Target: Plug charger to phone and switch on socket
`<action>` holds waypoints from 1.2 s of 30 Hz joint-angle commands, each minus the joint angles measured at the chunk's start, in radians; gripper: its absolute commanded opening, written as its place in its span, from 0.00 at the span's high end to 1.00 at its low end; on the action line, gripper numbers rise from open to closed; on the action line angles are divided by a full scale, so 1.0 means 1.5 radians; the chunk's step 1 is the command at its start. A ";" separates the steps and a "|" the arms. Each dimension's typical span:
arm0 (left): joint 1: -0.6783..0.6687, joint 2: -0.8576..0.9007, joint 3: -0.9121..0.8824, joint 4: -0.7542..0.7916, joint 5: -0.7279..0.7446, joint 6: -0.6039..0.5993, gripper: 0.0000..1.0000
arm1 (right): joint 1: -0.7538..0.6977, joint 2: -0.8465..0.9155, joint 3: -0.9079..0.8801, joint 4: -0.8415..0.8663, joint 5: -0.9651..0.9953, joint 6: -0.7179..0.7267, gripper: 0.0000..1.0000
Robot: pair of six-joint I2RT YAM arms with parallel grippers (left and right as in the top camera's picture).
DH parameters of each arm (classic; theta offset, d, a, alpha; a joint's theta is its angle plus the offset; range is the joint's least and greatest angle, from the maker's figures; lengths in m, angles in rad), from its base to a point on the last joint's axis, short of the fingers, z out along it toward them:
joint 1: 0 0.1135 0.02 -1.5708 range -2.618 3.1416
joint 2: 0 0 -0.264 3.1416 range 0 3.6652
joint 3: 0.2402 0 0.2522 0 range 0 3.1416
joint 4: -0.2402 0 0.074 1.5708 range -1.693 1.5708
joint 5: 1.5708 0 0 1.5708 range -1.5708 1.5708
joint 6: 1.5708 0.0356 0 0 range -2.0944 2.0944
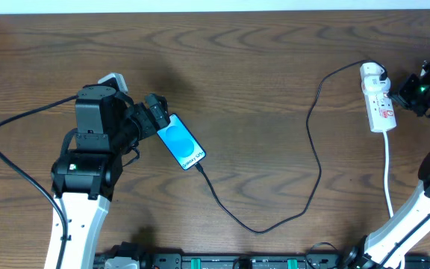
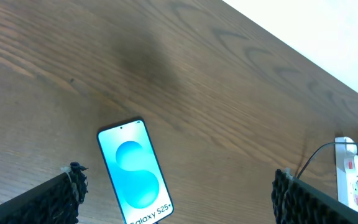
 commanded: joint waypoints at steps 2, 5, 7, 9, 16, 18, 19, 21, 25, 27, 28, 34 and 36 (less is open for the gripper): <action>0.002 -0.003 0.014 0.000 -0.004 0.009 0.04 | 0.022 0.009 -0.003 -0.003 -0.009 -0.008 0.99; 0.002 -0.003 0.014 0.000 -0.004 0.009 0.03 | 0.028 0.009 -0.003 -0.003 -0.009 -0.011 0.99; 0.002 -0.003 0.014 0.000 -0.004 0.009 0.04 | 0.032 0.009 -0.003 -0.003 -0.009 -0.013 0.99; 0.002 -0.003 0.014 0.000 -0.004 0.009 0.04 | 0.035 0.009 -0.003 -0.003 -0.009 -0.017 0.99; 0.002 -0.003 0.014 0.000 -0.004 0.009 0.03 | 0.041 0.009 -0.003 -0.004 -0.009 -0.018 0.99; 0.002 -0.003 0.014 0.000 -0.004 0.009 0.04 | 0.042 0.009 -0.003 -0.005 -0.009 -0.018 0.99; 0.002 -0.003 0.014 0.000 -0.004 0.009 0.03 | 0.043 0.009 -0.003 -0.005 -0.009 -0.018 0.99; 0.002 -0.003 0.014 0.000 -0.004 0.009 0.04 | 0.045 0.009 -0.003 -0.005 -0.009 -0.020 0.99; 0.002 -0.003 0.014 0.000 -0.004 0.009 0.03 | 0.049 0.009 -0.003 -0.005 -0.009 -0.020 0.99; 0.002 -0.003 0.014 0.000 -0.004 0.009 0.04 | 0.051 0.009 -0.003 -0.005 -0.009 -0.020 0.99; 0.002 -0.003 0.014 0.000 -0.004 0.009 0.04 | 0.052 0.009 -0.003 -0.005 -0.009 -0.020 0.99; 0.002 -0.003 0.014 0.000 -0.004 0.009 0.03 | 0.060 0.009 -0.004 -0.007 -0.009 -0.030 0.99; 0.002 -0.003 0.014 0.000 -0.004 0.009 0.04 | 0.062 0.009 -0.004 -0.007 -0.009 -0.036 0.99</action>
